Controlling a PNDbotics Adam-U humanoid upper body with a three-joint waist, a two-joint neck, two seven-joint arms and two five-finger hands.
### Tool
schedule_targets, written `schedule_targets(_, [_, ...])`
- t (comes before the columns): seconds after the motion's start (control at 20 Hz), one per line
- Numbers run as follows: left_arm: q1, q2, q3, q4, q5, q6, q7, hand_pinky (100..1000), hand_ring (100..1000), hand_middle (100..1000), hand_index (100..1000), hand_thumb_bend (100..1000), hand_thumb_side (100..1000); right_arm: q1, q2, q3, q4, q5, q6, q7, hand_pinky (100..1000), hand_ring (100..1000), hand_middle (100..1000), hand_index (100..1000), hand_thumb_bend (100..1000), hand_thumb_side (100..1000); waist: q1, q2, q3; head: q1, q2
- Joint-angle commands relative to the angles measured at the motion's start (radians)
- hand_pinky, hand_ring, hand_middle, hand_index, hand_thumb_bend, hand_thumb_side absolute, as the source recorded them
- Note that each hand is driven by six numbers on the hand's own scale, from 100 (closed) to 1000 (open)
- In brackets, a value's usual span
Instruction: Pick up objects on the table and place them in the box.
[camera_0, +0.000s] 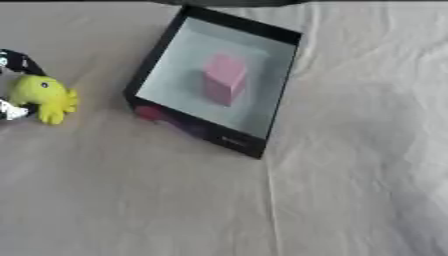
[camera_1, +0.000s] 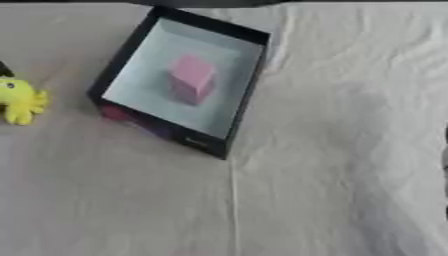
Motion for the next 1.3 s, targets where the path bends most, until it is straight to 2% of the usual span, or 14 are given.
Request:
schedule_targets(0.05, [-0.014, 0.031, 0.012, -0.024, -0.008, -0.134, -0.097, 828, 746, 676, 633, 111, 100, -0.009, -0.02, -0.002, -0.018, 0.004, -0.002, 0.004, 1000, 947, 969, 888, 277, 423, 0.001, -0.016, 0.002, -0.005, -0.009])
schedule_targets(0.35, [-0.032, 0.058, 0.026, -0.08, 0.01, -0.124, -0.011, 808, 716, 637, 586, 100, 100, -0.005, -0.025, -0.001, -0.02, 0.002, -0.003, 0.006, 1000, 947, 968, 887, 274, 422, 0.001, -0.026, 0.011, -0.015, 0.0])
schedule_targets(0.7, [-0.087, 0.076, 0.037, -0.176, 0.095, -0.101, 0.024, 797, 697, 619, 567, 100, 100, 0.003, -0.031, -0.002, -0.021, -0.002, -0.004, 0.006, 1000, 947, 968, 887, 271, 423, 0.0, -0.039, 0.024, -0.017, -0.001])
schedule_targets(1.0, [-0.157, 0.034, 0.019, -0.266, 0.147, -0.063, 0.006, 791, 687, 612, 567, 100, 100, 0.006, -0.038, -0.006, -0.023, -0.006, -0.008, 0.003, 1000, 947, 967, 886, 268, 421, -0.003, -0.048, 0.026, -0.021, -0.004])
schedule_targets(1.3, [-0.273, -0.07, -0.022, -0.274, 0.09, -0.049, -0.009, 786, 681, 609, 566, 128, 100, 0.0, -0.047, -0.003, -0.028, -0.016, -0.011, 0.005, 1000, 947, 967, 885, 265, 417, -0.008, -0.058, 0.018, -0.017, -0.013])
